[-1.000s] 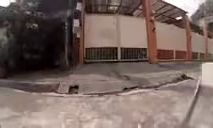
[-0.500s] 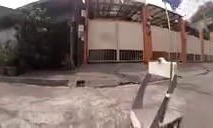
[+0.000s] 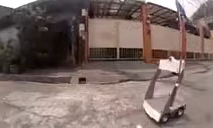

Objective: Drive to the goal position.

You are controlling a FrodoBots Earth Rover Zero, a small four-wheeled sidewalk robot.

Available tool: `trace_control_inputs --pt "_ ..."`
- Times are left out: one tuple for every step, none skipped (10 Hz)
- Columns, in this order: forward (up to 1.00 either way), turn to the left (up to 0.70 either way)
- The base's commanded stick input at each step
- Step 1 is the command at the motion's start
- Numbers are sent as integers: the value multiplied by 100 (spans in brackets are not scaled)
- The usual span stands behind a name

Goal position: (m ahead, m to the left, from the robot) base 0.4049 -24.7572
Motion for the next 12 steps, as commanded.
trace_control_inputs --pt "-87 0" --pt "0 0" --pt "0 0" --pt "84 0" --pt "100 0" --pt "100 0" --pt "96 0" --pt "0 0" --pt "0 0" --pt "0 0" --pt "-72 -27" --pt "-47 -67"
